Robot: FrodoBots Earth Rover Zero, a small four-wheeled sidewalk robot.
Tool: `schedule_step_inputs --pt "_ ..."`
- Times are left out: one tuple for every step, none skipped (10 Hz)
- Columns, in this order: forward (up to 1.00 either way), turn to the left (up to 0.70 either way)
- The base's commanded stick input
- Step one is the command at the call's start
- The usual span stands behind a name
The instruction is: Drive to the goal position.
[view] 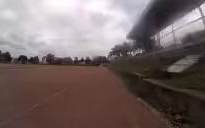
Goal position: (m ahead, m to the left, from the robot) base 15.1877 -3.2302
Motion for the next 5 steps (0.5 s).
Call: schedule_step_inputs --pt "0.70 0.00" --pt "0.70 0.00" --pt "0.70 0.00" --pt "0.70 0.00" --pt "0.70 0.00"
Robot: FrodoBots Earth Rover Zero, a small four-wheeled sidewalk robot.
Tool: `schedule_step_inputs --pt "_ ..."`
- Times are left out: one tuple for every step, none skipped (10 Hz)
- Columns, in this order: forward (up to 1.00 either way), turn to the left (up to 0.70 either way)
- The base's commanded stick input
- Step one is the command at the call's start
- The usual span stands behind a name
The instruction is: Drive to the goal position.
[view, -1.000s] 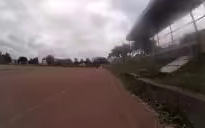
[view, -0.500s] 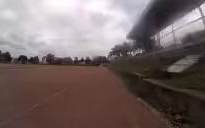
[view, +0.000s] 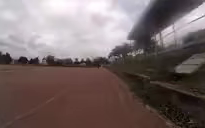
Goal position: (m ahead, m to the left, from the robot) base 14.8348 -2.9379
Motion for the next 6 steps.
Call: schedule_step_inputs --pt "0.70 0.00" --pt "0.70 0.00" --pt "0.70 0.00" --pt "0.70 0.00" --pt "0.70 0.00" --pt "0.70 0.00"
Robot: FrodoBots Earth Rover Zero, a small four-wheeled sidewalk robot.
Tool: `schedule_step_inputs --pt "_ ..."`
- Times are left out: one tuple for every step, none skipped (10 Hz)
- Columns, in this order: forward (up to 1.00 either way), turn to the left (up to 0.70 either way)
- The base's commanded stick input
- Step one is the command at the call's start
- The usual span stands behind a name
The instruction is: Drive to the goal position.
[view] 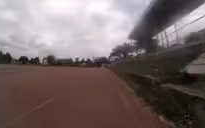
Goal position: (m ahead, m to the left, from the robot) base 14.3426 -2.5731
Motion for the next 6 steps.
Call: schedule_step_inputs --pt "0.70 0.00" --pt "0.70 0.00" --pt "0.70 0.00" --pt "0.70 0.00" --pt "0.70 0.00" --pt "0.70 -0.22"
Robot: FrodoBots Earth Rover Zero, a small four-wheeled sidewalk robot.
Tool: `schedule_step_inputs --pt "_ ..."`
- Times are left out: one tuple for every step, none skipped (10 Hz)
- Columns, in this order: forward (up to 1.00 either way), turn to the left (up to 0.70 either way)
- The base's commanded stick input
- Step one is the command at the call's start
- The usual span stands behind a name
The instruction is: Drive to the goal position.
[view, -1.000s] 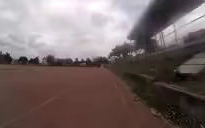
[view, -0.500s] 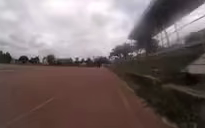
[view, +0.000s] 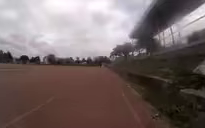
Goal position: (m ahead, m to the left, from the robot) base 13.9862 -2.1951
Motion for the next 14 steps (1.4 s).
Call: schedule_step_inputs --pt "0.70 -0.22" --pt "0.70 0.00" --pt "0.70 0.00" --pt "0.70 0.00" --pt "0.70 0.00" --pt "0.70 0.00" --pt "0.70 0.00" --pt "0.70 -0.01" --pt "0.70 -0.02" --pt "0.70 -0.20" --pt "0.70 -0.21" --pt "0.70 -0.21" --pt "0.70 -0.20" --pt "0.70 -0.10"
